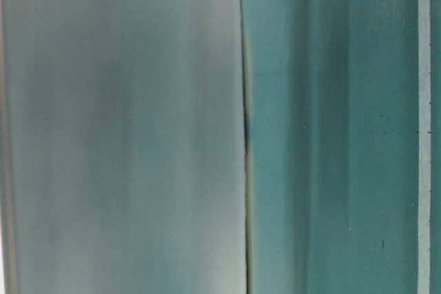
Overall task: Lift the large metal rail with both hands.
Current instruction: 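Hold the rail raised level between both grippers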
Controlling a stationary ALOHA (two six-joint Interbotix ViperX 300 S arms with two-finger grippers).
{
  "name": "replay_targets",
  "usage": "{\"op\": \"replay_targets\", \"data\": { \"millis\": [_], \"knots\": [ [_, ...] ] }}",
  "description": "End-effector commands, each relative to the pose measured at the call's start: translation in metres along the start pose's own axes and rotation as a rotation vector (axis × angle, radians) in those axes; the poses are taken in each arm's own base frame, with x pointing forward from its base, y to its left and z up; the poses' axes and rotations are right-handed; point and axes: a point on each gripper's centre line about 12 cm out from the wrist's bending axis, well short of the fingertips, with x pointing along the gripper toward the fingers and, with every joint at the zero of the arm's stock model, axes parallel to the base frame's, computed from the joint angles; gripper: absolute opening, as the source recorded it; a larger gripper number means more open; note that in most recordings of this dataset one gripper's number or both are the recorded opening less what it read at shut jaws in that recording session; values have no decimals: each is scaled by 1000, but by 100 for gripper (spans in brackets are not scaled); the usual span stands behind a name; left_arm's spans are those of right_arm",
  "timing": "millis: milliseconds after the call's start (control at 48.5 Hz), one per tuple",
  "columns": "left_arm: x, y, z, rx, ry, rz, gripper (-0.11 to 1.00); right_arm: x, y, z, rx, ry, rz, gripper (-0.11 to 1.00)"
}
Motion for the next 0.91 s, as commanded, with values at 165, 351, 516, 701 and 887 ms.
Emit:
{"op": "replay_targets", "data": {
  "millis": [165,351,516,701,887],
  "knots": [
    [-40,6,40,6,-114,19,36,-18,5,8,9,-70,15,38],
    [-49,10,49,-3,-143,30,36,-33,7,10,3,-114,18,38],
    [-53,13,55,-6,-162,37,36,-45,9,8,-2,-142,21,38],
    [-58,12,59,-6,-177,37,36,-44,8,7,0,-137,20,38],
    [-57,12,59,-7,-176,37,36,-42,9,7,-1,-135,21,38]
  ]
}}
